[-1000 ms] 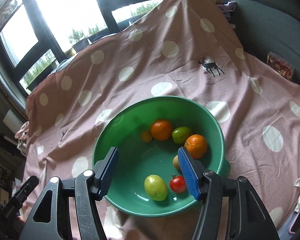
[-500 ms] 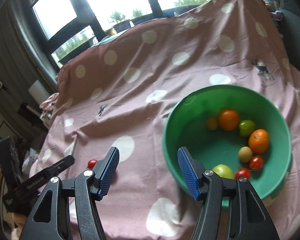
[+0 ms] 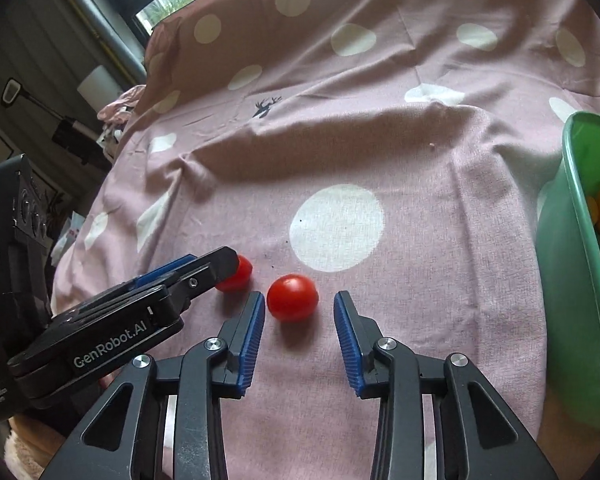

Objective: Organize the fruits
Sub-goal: 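Move the right gripper to another cherry tomato and close on it, then carry the cherry tomato with the right gripper over the green bowl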

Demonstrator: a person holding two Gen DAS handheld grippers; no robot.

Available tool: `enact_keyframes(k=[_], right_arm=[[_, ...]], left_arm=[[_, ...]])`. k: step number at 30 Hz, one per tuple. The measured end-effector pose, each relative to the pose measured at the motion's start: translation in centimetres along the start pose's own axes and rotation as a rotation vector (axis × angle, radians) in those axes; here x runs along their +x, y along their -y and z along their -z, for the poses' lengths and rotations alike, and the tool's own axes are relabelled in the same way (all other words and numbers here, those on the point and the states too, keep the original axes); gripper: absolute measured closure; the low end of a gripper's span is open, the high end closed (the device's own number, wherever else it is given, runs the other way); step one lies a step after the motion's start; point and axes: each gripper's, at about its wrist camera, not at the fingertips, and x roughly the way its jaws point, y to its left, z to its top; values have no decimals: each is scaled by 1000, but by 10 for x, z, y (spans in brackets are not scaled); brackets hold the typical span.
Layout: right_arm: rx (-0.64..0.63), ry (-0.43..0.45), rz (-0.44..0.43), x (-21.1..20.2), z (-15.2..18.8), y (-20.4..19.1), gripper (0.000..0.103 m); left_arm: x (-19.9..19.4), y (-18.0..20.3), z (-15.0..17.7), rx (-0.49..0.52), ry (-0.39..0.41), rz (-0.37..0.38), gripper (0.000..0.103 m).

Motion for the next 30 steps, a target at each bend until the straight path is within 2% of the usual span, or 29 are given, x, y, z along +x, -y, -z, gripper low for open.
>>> enact_keyframes(k=[4,10,12,13,21,30], right_arm=[[2,-23,-15,9,-2,1,66],[-34,-24,31,19,-2,-7,71],[-44,-19,39,18,-1,-8,71],[-41,-20,41,17,-1,-7,71],[-24,-12,70,11,0,-3,71],[8,76,78,-25,0,6,71]], left_arm=[[2,-3,0,-16,-13,24,63],[3,2,2,16,2,4,66],[5,2,2,15,0,5,74],[5,2,2,14,0,3,75],[3,3,4,14,11,-21,75],[-20,17,12,65,79,-48,75]])
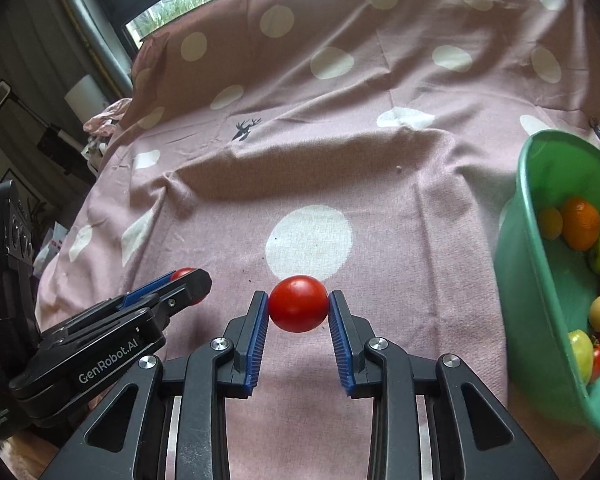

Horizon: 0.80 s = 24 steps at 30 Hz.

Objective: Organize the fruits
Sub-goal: 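Carry the cherry tomato with the right gripper over the green bowl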

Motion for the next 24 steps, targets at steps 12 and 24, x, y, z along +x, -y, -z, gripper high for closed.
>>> enact_keyframes(k=[12,24], right_arm=[[57,115,13,-51,0,21,71],[121,246,26,-108,-1,52,71]], left_arm=[[-51,52,10,124,139,20,75],[-82,115,13,227,230,69,75]])
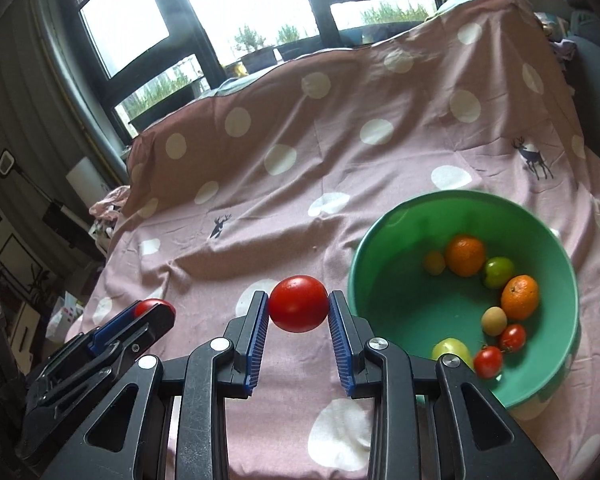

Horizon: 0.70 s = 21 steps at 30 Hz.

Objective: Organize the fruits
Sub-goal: 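Carry the cherry tomato with the right gripper over the green bowl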

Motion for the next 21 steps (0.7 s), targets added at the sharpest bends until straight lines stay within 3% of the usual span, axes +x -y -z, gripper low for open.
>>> enact_keyframes(k=[13,21], right_arm=[[128,84,34,-37,-14,66,71],[215,27,96,-30,-13,102,71]], left_arm=[[37,77,-3,54,-54,94,75],[68,111,2,80,-113,102,74]])
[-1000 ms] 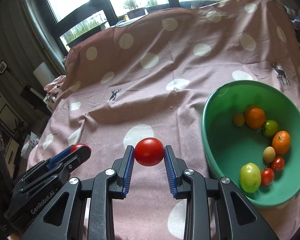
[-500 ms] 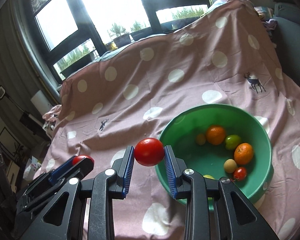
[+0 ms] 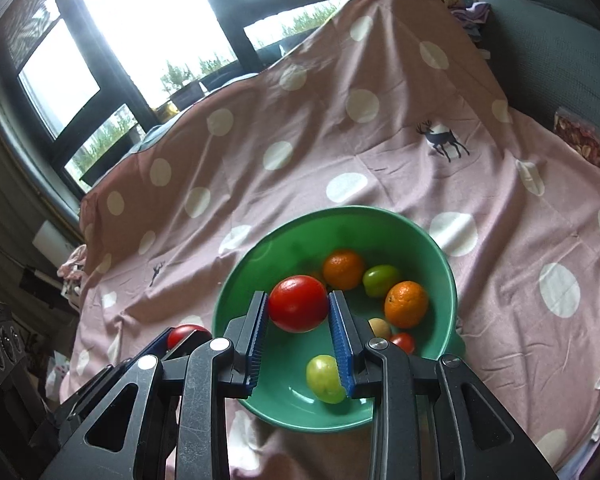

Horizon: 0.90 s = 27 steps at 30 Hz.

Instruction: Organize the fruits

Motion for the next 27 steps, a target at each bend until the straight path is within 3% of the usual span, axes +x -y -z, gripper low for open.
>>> enact_keyframes(k=[11,27], right_arm=[[71,-95,24,23,0,27,71],[88,-140,41,35,2,34,71]], left_arm=[[37,14,7,14,-100,13,74],[50,15,10,2,-146,3,75]])
